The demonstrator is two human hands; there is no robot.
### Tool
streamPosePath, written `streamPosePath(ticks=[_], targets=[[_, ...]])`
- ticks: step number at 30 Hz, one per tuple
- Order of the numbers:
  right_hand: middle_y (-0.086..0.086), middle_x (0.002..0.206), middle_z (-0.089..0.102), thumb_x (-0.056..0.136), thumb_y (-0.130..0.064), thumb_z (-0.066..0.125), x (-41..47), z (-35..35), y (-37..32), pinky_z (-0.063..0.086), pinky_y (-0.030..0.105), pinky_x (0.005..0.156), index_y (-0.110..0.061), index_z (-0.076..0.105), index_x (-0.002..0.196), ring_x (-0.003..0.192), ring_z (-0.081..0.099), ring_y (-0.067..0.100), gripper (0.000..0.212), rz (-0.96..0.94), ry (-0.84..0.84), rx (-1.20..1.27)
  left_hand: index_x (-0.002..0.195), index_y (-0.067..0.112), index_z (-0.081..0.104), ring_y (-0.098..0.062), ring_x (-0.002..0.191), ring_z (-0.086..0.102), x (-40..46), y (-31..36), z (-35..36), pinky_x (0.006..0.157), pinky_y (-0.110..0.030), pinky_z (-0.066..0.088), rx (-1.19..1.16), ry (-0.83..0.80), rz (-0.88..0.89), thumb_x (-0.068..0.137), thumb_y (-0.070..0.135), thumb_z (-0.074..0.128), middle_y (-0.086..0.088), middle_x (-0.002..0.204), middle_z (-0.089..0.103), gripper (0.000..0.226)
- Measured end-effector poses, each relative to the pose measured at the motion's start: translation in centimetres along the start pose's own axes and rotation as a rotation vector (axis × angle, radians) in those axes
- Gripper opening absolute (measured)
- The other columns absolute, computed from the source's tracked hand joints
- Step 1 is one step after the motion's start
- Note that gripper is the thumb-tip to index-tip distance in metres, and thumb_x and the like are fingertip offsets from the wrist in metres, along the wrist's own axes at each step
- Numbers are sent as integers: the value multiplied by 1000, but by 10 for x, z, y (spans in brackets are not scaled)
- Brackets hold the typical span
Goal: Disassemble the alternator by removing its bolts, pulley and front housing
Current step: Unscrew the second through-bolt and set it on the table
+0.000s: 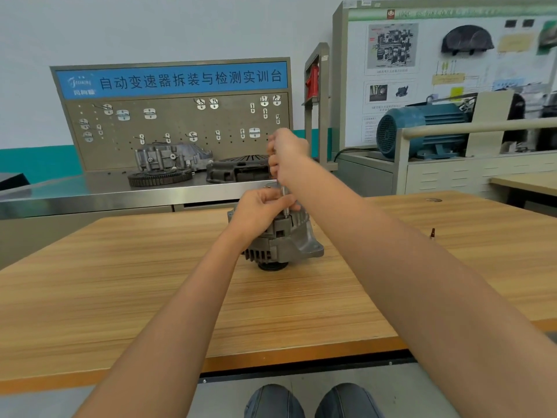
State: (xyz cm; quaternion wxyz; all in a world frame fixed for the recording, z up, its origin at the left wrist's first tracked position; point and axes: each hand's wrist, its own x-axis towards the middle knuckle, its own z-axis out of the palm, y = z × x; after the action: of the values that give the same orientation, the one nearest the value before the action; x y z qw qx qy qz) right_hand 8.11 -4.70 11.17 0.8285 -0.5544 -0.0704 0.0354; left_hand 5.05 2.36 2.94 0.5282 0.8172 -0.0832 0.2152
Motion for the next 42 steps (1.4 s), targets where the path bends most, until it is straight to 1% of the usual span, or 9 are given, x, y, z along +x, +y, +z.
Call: streamPosePath(ticks=[5,12,15,23,27,32,35,39,42], targets=[[-3,69,41,102,-15,26,-6,15,22,36,20,52,-9,39,98,58,43,8,14,-416,355,50,51,15,41,0,34,37,3,-1,2,35,-10,25,155,101,-29,87,-2,48,11,34,41,40],[-7,53,45,95,-11,31,8,-9,-1,15,16,32,-13,54,86,30,22,4,25,156,-413,114,84,28,72,-8,95,65,-2,1,2,91,-27,45,5,-40,10,92,26,58,10,84,74,16],[-9,50,46,95,-11,32,10,-20,-5,15,16,34,-15,53,84,28,22,3,24,230,-653,91,91,19,72,-6,95,67,-1,0,0,94,-26,46,-34,-52,-6,92,23,59,6,87,75,14],[1,72,40,98,-8,32,2,3,10,32,19,50,-10,37,90,56,39,9,9,-228,370,191,38,37,60,-1,36,37,2,3,10,47,-23,30,144,92,-54,87,15,58,13,36,46,53],[1,63,37,97,-12,28,11,-14,-2,24,21,42,-8,47,84,44,30,8,24,8,19,168,65,36,73,-11,61,58,-2,5,9,64,-32,47,85,60,-11,86,40,62,6,64,68,24],[-6,50,47,95,-8,31,17,-26,-3,16,15,30,-14,49,81,26,22,4,24,221,-495,269,93,20,73,-16,100,66,-2,2,0,97,-34,46,-10,-59,1,93,26,58,-1,96,74,16],[-5,56,47,97,-9,31,8,-11,-1,20,15,32,-13,49,89,30,28,4,21,149,-307,176,85,21,74,-11,91,67,-2,2,-2,92,-28,47,-22,-37,-2,92,21,60,5,85,75,15],[-3,74,46,100,-9,30,-5,7,15,33,20,49,-13,39,95,59,44,5,11,-332,328,19,44,24,54,4,38,46,0,2,3,42,-9,37,49,101,-19,87,1,55,13,39,54,50],[-2,71,40,99,-10,29,1,7,8,31,19,45,-12,40,80,56,37,7,22,-222,215,-11,60,25,62,3,48,52,-2,3,7,49,-12,40,14,99,11,87,9,59,12,51,63,32]])
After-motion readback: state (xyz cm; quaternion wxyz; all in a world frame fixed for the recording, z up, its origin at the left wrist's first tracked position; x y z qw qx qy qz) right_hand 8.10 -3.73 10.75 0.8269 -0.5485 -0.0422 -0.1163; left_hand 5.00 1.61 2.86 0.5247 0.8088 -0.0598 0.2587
